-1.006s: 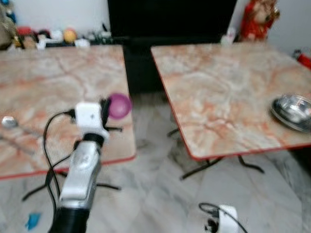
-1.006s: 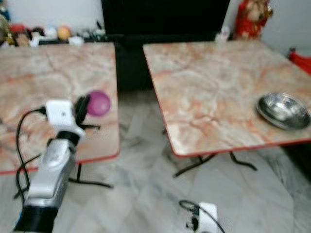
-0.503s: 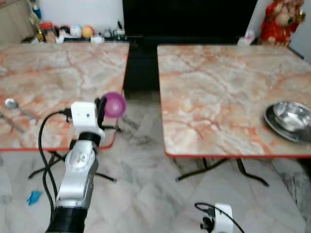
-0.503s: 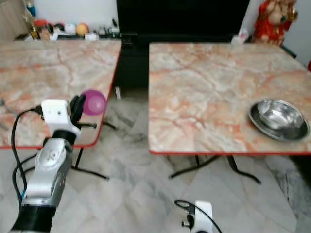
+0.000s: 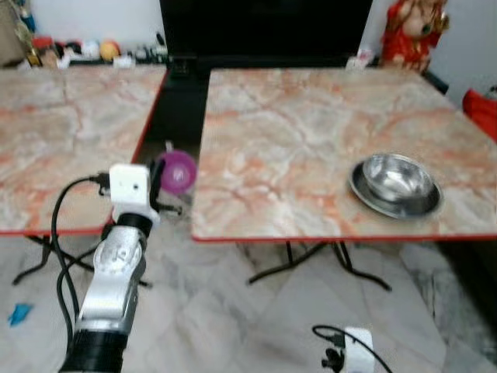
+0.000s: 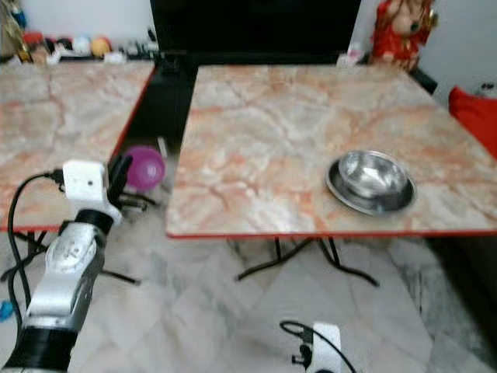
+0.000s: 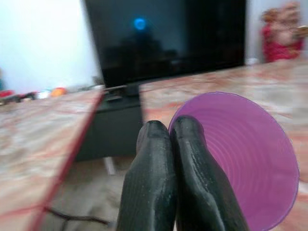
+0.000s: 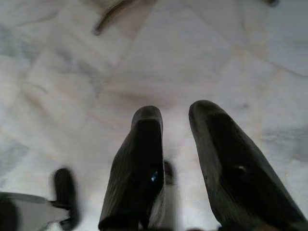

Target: Setting the table

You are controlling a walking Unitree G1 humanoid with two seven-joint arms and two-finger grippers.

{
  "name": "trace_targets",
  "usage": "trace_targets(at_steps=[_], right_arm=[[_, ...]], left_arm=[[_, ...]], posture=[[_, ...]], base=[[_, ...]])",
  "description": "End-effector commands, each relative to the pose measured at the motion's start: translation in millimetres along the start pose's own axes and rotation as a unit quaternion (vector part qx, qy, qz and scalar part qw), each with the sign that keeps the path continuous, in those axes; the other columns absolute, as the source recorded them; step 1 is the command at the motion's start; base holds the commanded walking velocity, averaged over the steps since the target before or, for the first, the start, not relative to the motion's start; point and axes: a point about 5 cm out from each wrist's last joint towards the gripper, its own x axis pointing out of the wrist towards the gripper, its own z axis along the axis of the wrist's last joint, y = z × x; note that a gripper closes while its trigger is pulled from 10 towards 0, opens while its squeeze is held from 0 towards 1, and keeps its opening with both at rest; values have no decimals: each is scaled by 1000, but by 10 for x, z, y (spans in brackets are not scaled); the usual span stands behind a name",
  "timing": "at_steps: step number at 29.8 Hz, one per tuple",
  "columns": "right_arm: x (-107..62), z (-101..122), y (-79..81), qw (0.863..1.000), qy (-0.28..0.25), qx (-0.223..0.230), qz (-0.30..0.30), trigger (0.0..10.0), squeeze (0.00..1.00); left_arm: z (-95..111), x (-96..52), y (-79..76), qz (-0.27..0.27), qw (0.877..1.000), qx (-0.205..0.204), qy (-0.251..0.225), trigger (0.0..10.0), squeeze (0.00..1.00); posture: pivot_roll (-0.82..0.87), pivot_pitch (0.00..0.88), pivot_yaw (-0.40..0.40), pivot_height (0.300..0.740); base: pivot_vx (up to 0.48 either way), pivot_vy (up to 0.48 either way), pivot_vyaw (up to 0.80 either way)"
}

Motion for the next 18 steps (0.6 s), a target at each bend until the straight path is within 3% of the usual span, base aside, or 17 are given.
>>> trace_targets(at_steps=[1,4,18], right_arm=[[3,10,-4,1000,-1,0,0,10000,0],[1,6,-10,1000,0,0,-1,10000,0],[0,-1,-6,1000,2,-9,2,10000,0]], left_arm=[[40,11,60,-2,1000,13,-10,10000,0],[30,13,87,-15,999,29,-8,10000,0],[-7,19,77,-6,1000,8,1,10000,0]], posture=[[57,0,-18,736],[58,0,-20,736],[55,0,-21,736]], base=[[0,-386,0],[0,-387,0],[0,-388,0]])
